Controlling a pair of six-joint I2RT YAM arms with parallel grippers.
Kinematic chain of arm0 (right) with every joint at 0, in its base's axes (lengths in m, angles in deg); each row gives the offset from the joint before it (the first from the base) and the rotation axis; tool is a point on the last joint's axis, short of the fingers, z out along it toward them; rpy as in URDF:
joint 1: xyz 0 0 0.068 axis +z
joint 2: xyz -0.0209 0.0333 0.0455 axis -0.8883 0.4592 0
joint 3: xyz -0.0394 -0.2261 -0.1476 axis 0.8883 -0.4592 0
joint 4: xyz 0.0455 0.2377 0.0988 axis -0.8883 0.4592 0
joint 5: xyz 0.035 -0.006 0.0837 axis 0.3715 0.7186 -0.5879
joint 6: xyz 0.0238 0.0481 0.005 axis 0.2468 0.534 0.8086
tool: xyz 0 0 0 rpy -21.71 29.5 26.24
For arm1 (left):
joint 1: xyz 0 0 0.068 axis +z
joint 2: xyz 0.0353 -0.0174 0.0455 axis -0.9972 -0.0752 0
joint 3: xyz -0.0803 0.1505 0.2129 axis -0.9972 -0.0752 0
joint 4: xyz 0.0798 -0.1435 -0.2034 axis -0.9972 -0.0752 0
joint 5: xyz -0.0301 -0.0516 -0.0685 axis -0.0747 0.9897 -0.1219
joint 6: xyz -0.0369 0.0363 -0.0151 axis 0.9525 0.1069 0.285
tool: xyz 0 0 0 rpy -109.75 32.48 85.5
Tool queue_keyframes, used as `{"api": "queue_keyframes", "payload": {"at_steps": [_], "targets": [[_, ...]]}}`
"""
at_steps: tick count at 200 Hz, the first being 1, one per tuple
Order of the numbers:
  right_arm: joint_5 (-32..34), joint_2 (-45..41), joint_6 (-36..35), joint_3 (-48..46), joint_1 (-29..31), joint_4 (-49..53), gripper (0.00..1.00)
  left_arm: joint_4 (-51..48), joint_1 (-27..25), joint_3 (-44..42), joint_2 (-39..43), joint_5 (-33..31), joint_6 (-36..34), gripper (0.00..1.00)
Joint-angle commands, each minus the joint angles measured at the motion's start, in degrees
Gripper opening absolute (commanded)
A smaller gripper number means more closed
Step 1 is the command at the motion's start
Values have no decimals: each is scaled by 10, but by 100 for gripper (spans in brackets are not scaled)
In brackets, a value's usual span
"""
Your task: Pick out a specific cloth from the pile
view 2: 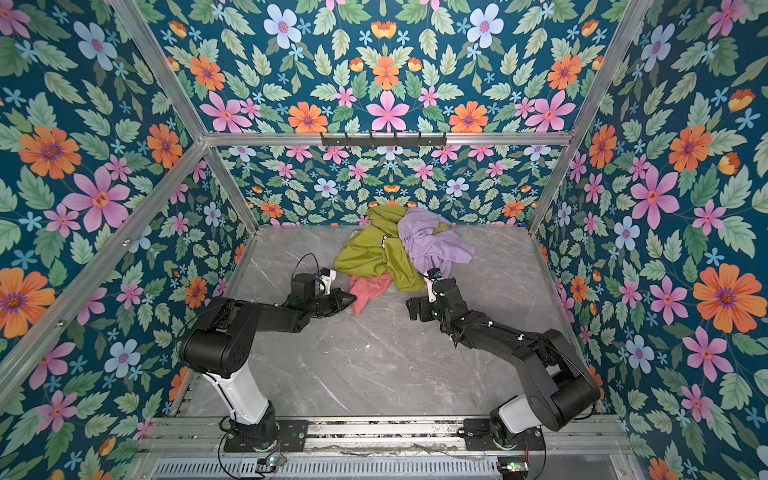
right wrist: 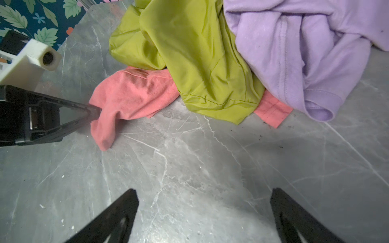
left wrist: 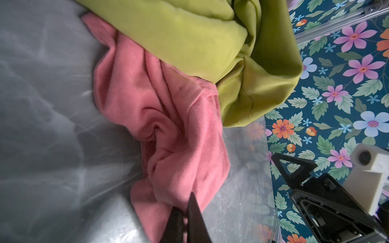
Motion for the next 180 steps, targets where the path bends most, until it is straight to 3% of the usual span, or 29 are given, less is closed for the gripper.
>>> {"api": "queue_keyframes", "payload": {"at_steps": [1, 180], "targets": [[7, 3, 1, 5, 1, -6, 99, -3, -1, 6, 5, 8, -6, 5], [13, 0, -5, 26, 19, 9, 99, -74, -19, 69, 49, 4, -21, 0]]}}
